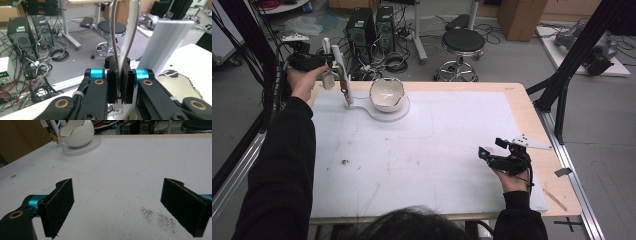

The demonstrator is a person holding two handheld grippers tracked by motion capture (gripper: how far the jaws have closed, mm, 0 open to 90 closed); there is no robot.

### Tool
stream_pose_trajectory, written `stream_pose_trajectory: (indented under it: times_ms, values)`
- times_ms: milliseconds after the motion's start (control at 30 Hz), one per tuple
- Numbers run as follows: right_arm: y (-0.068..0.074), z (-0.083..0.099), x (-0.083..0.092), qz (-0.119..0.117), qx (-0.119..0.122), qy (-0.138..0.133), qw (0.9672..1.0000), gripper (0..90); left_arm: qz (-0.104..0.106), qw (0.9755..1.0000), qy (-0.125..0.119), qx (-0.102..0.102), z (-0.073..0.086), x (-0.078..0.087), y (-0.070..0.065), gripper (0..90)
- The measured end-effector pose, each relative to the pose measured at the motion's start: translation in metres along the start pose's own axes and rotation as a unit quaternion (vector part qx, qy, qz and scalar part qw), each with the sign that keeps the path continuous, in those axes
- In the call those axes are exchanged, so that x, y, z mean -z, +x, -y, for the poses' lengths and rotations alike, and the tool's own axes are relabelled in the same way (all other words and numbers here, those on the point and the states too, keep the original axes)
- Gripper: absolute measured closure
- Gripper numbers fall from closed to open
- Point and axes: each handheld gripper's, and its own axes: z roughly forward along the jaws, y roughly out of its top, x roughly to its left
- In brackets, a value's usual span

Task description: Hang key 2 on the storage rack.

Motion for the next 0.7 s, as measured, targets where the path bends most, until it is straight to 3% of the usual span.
stream_pose_trajectory:
  times_ms: [100,233,333,467,600,700]
  values:
    - [0.000,0.000,0.000,-0.001,0.000,-0.001,1.0000,10.8,-0.007,0.9995,-0.018,0.025,0.004,0.003,0.002,72.1]
    - [0.000,0.000,-0.001,-0.002,0.003,-0.003,1.0000,10.8,-0.012,0.9984,-0.019,0.052,0.004,0.010,0.006,59.1]
    - [0.000,-0.001,-0.001,-0.004,0.002,-0.004,1.0000,10.8,-0.019,0.9970,-0.004,0.075,0.004,0.014,0.009,32.9]
    - [0.000,-0.002,0.000,-0.005,0.001,-0.008,1.0000,10.8,-0.020,0.9959,0.002,0.088,0.005,0.022,0.011,15.3]
    - [0.000,-0.003,0.001,-0.006,0.002,-0.013,0.9999,10.8,-0.010,0.9961,0.002,0.087,0.007,0.030,0.009,5.6]
    - [-0.001,-0.003,0.001,-0.006,0.001,-0.019,0.9998,10.8,-0.006,0.9966,0.001,0.083,0.010,0.037,0.006,5.1]
